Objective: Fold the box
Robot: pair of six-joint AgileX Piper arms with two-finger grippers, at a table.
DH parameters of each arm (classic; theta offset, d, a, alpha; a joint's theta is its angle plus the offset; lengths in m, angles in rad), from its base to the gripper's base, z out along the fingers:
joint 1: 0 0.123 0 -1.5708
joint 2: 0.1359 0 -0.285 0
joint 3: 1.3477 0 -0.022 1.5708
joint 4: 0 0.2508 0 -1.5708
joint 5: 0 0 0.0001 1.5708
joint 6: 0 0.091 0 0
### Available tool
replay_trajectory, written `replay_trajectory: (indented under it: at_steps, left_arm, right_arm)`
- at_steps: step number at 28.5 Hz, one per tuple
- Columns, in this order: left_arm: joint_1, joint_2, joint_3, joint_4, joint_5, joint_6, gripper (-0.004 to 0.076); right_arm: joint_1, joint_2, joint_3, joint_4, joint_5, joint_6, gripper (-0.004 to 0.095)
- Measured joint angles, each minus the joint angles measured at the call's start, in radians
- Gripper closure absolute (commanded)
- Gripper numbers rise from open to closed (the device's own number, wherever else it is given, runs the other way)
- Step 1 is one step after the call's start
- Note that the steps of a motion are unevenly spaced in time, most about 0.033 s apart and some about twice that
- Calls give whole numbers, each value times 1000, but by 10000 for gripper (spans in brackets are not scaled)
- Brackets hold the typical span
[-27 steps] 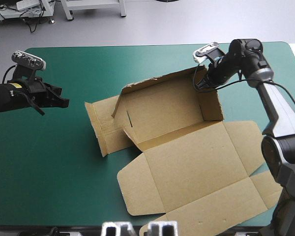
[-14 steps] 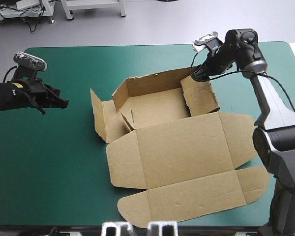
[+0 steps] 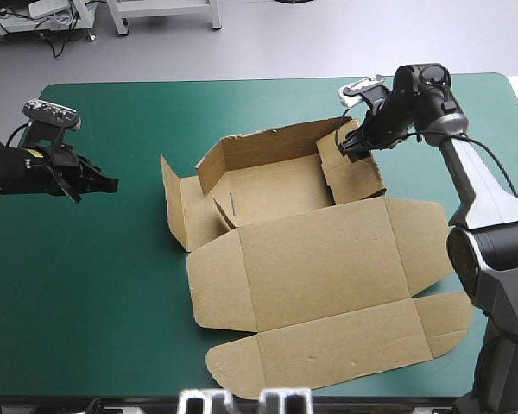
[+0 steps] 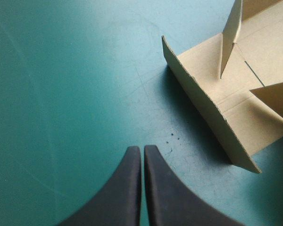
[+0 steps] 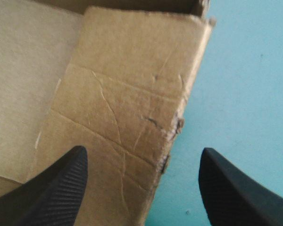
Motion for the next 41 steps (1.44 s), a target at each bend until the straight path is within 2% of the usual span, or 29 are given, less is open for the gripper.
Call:
replay_trajectory:
  at_steps: [6, 9, 12, 16, 22, 30, 32, 36, 41]
  left_arm:
    - [0, 0, 0, -3, 8, 0, 715]
    - [0, 0, 0, -3, 11, 0, 715]
    - [0, 0, 0, -4, 17, 0, 715]
    - [0, 0, 0, -4, 22, -3, 719]
    - [0, 0, 0, -4, 9, -37, 719]
    - [15, 0, 0, 0, -35, -80, 701]
    - [51, 3, 0, -39, -40, -70, 648]
    - [125, 33, 0, -165, -40, -7, 541]
    - [201, 141, 0, -402, -36, 146, 532]
  right_arm:
    - [0, 58, 17, 20, -4, 12, 312]
    - [0, 100, 17, 33, -5, 15, 388]
    - [0, 133, 20, 39, -9, 23, 582]
    - [-3, 141, 20, 36, -15, 9, 934]
    - [-13, 142, 1, 93, -12, -47, 933]
    - [-187, 65, -7, 432, -12, -156, 933]
    - [-254, -13, -7, 479, -13, -185, 933]
    - [-306, -129, -11, 506, -15, -195, 933]
    - [-319, -257, -15, 562, -1, -234, 933]
